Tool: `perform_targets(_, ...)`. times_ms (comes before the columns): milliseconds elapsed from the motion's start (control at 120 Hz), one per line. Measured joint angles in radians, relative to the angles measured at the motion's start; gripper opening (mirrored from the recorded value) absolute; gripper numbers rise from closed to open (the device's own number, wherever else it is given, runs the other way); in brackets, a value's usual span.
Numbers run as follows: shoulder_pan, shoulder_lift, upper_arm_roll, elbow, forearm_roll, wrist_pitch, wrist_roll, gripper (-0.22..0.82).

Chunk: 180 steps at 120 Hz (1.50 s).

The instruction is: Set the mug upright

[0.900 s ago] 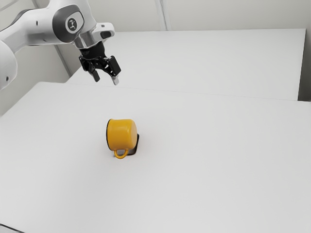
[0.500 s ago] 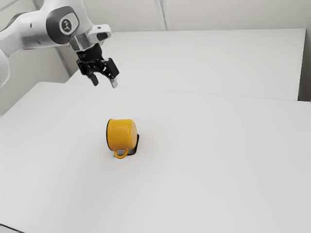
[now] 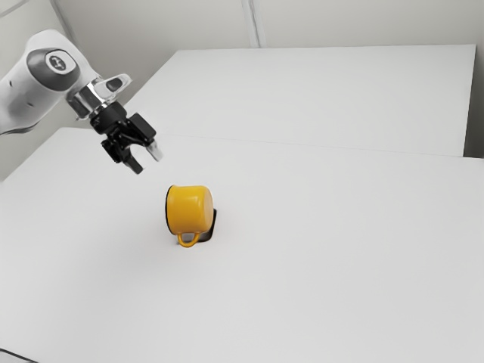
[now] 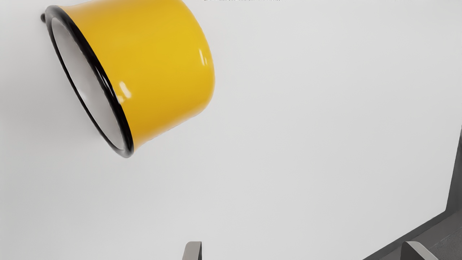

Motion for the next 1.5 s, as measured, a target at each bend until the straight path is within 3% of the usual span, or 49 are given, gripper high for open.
perform_targets(200,0.198,0.077,0.002,0.020,-0.063,-0.014,0.118,0.60)
perform_targets(583,0.176,0.298,-0.014,0.033,-0.294,0.048,0.292,0.60)
perform_targets(800,0.179,0.312,-0.054,-0.017,-0.414,0.095,0.362,0.60)
perform_targets(925,0.199,0.306,-0.058,-0.109,-0.474,0.095,0.389,0.60)
perform_targets(1117,0.203,0.297,-0.059,-0.129,-0.505,0.077,0.423,0.60)
perform_targets(1317,0.197,0.300,-0.068,-0.127,-0.534,0.080,0.450,0.12)
perform_targets(1500,0.198,0.292,-0.075,-0.125,-0.552,0.099,0.467,-0.08)
